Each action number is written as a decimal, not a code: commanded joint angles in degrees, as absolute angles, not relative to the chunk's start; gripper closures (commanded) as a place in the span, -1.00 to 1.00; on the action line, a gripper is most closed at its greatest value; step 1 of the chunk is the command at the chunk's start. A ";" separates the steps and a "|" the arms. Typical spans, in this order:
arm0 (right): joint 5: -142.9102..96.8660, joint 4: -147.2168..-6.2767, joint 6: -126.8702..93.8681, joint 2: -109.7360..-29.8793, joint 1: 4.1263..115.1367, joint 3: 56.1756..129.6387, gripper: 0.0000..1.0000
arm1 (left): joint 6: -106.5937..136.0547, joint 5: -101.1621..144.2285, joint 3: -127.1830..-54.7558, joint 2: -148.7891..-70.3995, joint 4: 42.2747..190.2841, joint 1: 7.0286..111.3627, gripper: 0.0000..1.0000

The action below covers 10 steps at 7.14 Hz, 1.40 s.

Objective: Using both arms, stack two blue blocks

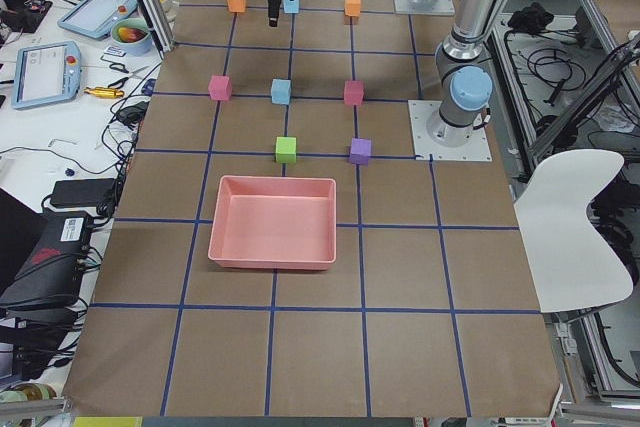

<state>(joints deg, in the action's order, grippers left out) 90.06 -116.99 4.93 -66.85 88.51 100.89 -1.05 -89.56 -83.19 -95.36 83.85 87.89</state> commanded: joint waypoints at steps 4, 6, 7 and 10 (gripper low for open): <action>90.09 -117.86 5.10 -65.39 88.51 101.34 0.05 | -1.05 -89.56 -83.49 -95.27 83.85 87.98 -1.00; 90.18 -117.69 5.01 -65.57 88.51 100.90 1.00 | -2.19 -90.08 -83.67 -95.36 83.85 87.19 -1.00; 90.00 -117.08 5.01 -66.52 88.51 100.12 1.00 | -3.15 -90.17 -83.76 -95.71 83.93 86.40 -1.00; 86.50 -106.31 -3.41 -63.92 93.23 81.82 1.00 | -4.39 -89.47 -92.06 -98.78 76.70 85.69 -1.00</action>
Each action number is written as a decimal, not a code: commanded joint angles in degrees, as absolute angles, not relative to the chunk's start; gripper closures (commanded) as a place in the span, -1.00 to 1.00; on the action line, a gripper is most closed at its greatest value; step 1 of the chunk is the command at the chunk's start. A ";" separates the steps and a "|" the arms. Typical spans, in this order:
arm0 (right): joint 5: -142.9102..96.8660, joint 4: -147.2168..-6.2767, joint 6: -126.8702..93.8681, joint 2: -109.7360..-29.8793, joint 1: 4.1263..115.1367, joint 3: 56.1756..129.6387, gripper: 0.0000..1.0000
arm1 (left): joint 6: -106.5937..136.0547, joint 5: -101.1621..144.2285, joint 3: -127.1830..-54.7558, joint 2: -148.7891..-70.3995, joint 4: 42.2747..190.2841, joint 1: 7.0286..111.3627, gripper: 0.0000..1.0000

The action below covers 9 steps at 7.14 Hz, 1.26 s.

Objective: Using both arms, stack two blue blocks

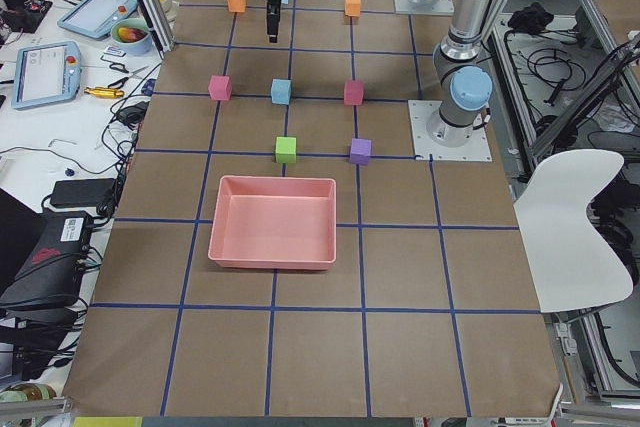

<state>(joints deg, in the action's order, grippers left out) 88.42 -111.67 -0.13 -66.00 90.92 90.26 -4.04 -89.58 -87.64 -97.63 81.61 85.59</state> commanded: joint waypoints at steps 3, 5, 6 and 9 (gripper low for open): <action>86.57 -105.12 -14.64 -49.35 100.53 63.16 1.00 | -4.57 -89.39 -104.12 -102.20 59.03 86.22 -1.00; 86.14 -105.55 -20.53 -44.23 103.18 58.11 1.00 | -4.66 -89.47 -105.29 -105.72 56.78 86.40 -1.00; 85.96 -105.56 -21.09 -42.82 103.79 56.79 1.00 | -4.57 -89.47 -105.21 -107.12 54.60 87.35 -1.00; 84.74 -107.13 -21.88 -40.61 105.11 56.34 1.00 | -4.13 -89.47 -105.38 -111.26 51.16 88.33 -1.00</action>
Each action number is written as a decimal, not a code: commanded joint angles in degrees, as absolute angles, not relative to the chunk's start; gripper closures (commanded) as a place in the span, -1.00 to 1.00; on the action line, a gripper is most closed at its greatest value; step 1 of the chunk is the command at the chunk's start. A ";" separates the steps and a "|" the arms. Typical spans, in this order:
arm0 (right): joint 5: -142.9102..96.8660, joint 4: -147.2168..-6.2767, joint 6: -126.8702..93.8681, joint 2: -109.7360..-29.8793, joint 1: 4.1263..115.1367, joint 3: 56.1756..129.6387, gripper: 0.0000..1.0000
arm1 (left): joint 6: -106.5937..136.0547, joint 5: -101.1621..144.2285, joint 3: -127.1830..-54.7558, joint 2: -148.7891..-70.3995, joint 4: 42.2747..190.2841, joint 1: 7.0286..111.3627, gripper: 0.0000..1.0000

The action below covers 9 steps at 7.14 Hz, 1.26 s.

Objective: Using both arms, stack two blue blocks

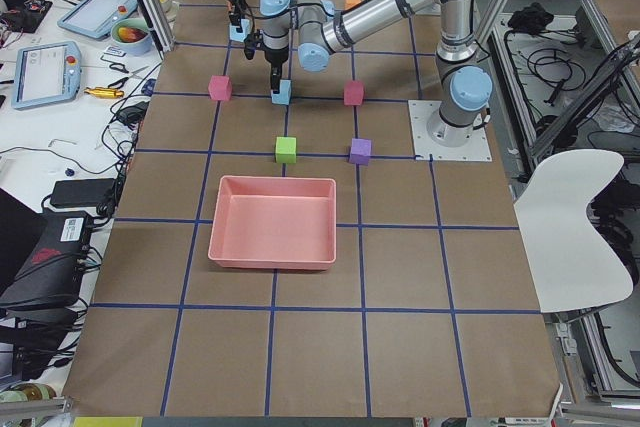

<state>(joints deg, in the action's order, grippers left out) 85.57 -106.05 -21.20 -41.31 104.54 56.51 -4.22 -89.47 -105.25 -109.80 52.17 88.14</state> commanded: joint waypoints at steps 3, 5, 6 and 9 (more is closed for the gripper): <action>84.20 -107.31 -21.80 -39.64 105.21 56.42 1.00 | -3.78 -88.78 -105.29 -112.94 50.98 89.11 -1.00; 84.20 -107.31 -21.09 -39.29 105.21 56.34 1.00 | -3.87 -88.33 -105.38 -113.46 50.98 89.65 -1.00; 84.20 -107.40 -21.09 -39.20 105.21 56.42 1.00 | -4.39 -88.42 -105.47 -113.90 51.06 89.65 -0.84; 84.20 -108.28 -18.81 -38.85 105.21 56.34 -0.98 | -3.52 -88.07 -103.37 -114.35 49.41 89.56 0.88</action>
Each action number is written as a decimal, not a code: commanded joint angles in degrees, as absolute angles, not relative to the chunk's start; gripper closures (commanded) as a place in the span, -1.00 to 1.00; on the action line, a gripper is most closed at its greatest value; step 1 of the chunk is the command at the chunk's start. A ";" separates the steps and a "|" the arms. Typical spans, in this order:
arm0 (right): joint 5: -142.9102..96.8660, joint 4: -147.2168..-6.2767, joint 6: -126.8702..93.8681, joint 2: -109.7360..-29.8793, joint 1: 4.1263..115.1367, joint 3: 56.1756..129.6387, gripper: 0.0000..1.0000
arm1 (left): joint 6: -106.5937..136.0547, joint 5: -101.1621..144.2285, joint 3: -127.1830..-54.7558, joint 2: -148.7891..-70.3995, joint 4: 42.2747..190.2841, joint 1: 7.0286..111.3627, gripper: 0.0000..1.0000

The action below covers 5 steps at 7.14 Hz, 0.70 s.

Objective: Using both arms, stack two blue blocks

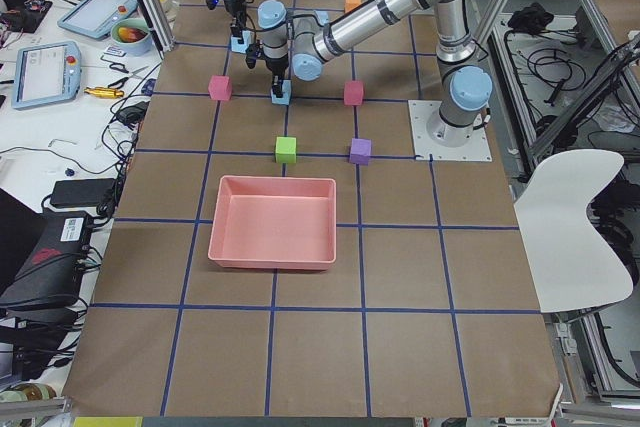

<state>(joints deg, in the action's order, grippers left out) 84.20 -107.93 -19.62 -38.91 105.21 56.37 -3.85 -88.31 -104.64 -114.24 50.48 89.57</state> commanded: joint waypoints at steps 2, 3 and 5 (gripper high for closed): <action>84.20 -108.54 -18.98 -39.28 105.21 56.34 -1.00 | 0.14 -85.45 -99.78 -114.00 50.44 90.35 1.00; 84.20 -108.46 -19.07 -39.72 105.21 56.25 -1.00 | 1.22 -85.26 -96.10 -114.26 55.06 90.79 1.00; 84.98 -101.40 -18.64 -46.62 103.81 56.77 -1.00 | 3.41 -84.99 -88.28 -115.04 63.60 91.57 1.00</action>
